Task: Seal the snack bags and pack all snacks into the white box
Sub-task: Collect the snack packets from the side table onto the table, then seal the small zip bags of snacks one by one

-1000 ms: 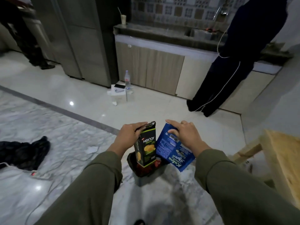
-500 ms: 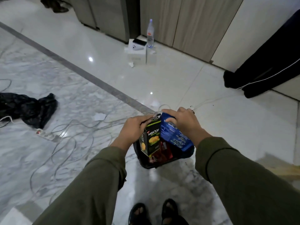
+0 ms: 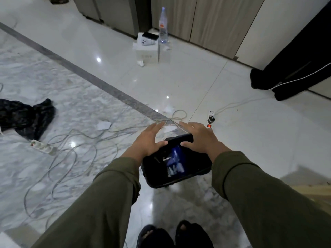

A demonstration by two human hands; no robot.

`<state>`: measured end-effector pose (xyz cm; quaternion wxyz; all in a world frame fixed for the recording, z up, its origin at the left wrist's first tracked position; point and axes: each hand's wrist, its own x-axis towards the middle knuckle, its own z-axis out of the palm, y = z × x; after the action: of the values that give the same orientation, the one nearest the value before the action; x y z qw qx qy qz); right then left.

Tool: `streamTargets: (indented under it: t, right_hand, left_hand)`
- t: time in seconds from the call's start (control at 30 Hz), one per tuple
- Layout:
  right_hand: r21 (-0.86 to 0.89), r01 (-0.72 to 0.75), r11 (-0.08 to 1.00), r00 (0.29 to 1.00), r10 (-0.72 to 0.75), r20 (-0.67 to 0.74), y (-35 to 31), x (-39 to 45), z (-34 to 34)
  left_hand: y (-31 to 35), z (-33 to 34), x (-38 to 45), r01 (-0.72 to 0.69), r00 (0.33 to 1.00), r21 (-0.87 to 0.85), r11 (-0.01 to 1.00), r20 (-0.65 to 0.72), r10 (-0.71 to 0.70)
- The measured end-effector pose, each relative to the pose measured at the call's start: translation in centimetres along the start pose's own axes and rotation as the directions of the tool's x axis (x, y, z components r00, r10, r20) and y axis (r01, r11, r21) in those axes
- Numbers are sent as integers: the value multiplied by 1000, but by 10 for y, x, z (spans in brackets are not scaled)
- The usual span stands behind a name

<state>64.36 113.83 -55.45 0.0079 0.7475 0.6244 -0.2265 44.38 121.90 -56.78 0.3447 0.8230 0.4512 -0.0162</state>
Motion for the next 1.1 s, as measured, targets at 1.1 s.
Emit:
streamTargets:
  t: [1.1]
  right_hand:
    - [319, -772, 550, 441, 824, -355, 5, -430, -275]
  left_hand:
    - [461, -138, -132, -867, 496, 219, 447, 448, 744]
